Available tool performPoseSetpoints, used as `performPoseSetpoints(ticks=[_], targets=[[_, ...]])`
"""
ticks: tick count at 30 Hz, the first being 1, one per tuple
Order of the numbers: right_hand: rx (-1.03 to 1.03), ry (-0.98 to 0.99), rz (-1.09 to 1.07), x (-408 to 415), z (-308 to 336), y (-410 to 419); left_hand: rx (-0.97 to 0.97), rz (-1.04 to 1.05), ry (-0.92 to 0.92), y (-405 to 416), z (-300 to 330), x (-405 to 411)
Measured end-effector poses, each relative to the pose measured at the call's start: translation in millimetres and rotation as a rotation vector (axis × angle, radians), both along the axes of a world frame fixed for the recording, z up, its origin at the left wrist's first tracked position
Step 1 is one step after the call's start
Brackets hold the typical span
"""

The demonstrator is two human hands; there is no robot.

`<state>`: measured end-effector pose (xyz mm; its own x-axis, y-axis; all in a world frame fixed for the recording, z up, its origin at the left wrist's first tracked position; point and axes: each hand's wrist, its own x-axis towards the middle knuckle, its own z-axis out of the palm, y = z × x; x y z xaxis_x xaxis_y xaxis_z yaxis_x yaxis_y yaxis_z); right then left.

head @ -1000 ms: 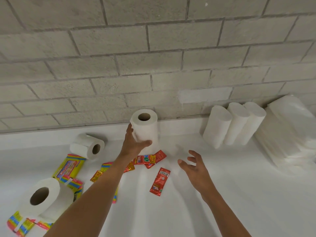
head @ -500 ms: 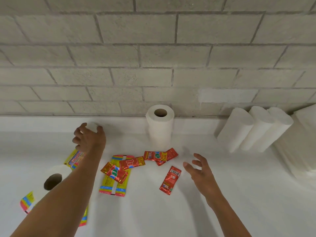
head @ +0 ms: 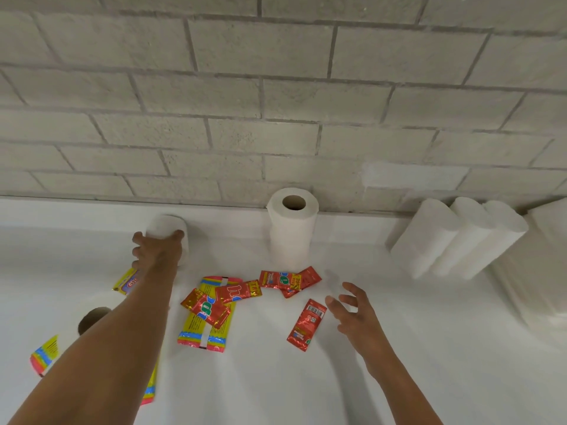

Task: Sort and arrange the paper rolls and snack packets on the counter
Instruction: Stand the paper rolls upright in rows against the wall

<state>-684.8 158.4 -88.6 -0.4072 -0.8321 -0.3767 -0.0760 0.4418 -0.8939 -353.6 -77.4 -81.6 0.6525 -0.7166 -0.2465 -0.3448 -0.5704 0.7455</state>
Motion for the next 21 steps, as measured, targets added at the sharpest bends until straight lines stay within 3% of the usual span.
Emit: performPoseSetpoints(ticks=[9, 14, 18, 21], targets=[[-0.029, -0.053, 0.057, 20, 15, -7, -0.292, -0.156, 0.078, 59, 9, -34], [-0.117, -0.103, 0.132, 40, 33, -11, -0.509, -0.234, 0.31, 106, 33, -59], [-0.176, -0.161, 0.224, 56, 54, -13, -0.596, -0.33, 0.507, 146, 53, -77], [-0.224, -0.249, 0.312, 62, 68, -13, -0.608, -0.469, 0.557, 171, 60, -87]])
